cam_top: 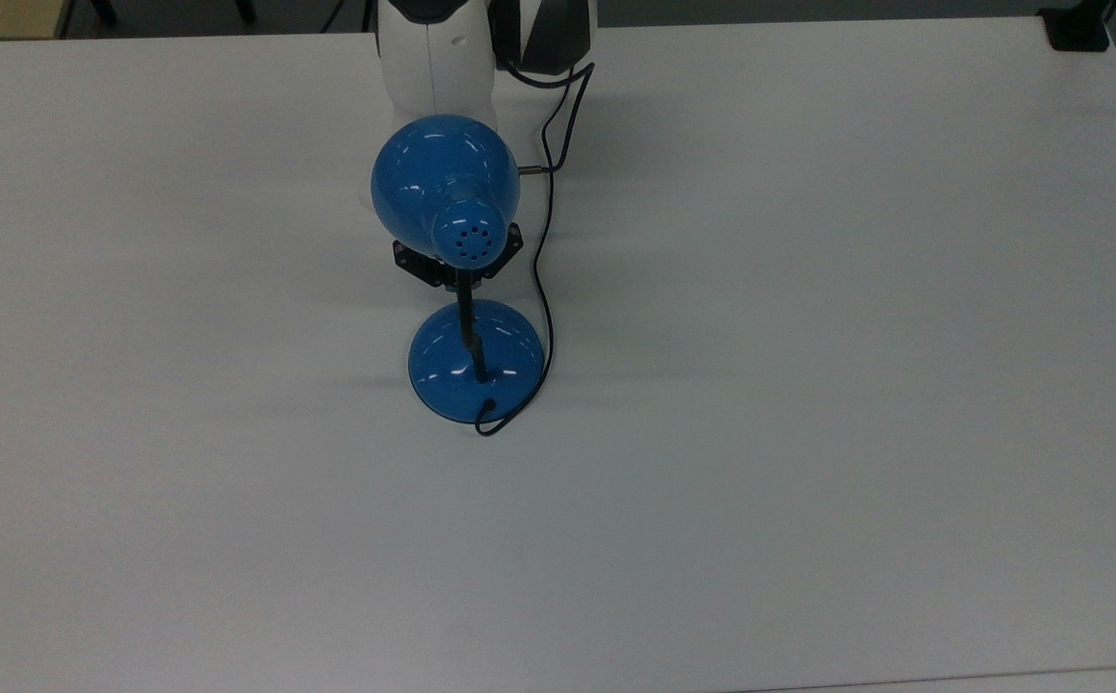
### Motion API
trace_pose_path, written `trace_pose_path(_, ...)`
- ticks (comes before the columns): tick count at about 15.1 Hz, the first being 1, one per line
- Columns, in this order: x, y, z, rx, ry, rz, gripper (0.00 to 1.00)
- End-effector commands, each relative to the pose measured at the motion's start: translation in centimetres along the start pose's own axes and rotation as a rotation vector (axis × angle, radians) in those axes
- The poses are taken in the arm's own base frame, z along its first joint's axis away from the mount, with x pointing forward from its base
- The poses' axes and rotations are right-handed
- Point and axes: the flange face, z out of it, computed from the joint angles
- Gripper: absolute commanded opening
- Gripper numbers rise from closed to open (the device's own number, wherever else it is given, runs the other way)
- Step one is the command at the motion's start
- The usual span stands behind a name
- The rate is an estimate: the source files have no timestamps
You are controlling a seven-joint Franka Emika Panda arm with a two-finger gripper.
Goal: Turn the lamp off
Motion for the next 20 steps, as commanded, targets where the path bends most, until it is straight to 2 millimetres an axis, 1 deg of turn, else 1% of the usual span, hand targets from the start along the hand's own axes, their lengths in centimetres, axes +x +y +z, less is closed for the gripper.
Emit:
trace_pose_path(1,-0.8,-0.7,-0.2,0.025,-0.084,-0.001,0.00)
trace_pose_path(2,-0.9,-0.6,-1.0,0.027,-0.096,-0.001,0.00)
trace_pose_path(4,-1.2,-0.2,-3.9,0.036,-0.130,0.005,0.00)
trace_pose_path(6,-1.4,0.1,-8.3,0.046,-0.198,0.003,0.00)
trace_pose_path(7,-1.4,0.3,-10.6,0.040,-0.246,-0.007,0.07)
trace_pose_path(8,-1.5,0.9,-12.9,0.030,-0.293,-0.008,0.24)
trace_pose_path(9,-1.6,1.1,-14.5,0.026,-0.347,-0.012,0.43)
trace_pose_path(10,-1.6,1.2,-16.0,0.033,-0.389,-0.009,0.77)
trace_pose_path(11,-1.5,1.2,-18.0,0.035,-0.409,-0.001,1.00)
trace_pose_path(15,-0.4,1.1,-23.9,0.037,-0.384,0.010,1.00)
trace_pose_path(18,0.5,1.4,-26.2,0.049,-0.322,0.069,1.00)
trace_pose_path(19,1.0,1.6,-27.1,0.059,-0.277,0.106,1.00)
trace_pose_path(20,1.4,2.2,-27.6,0.078,-0.227,0.142,1.00)
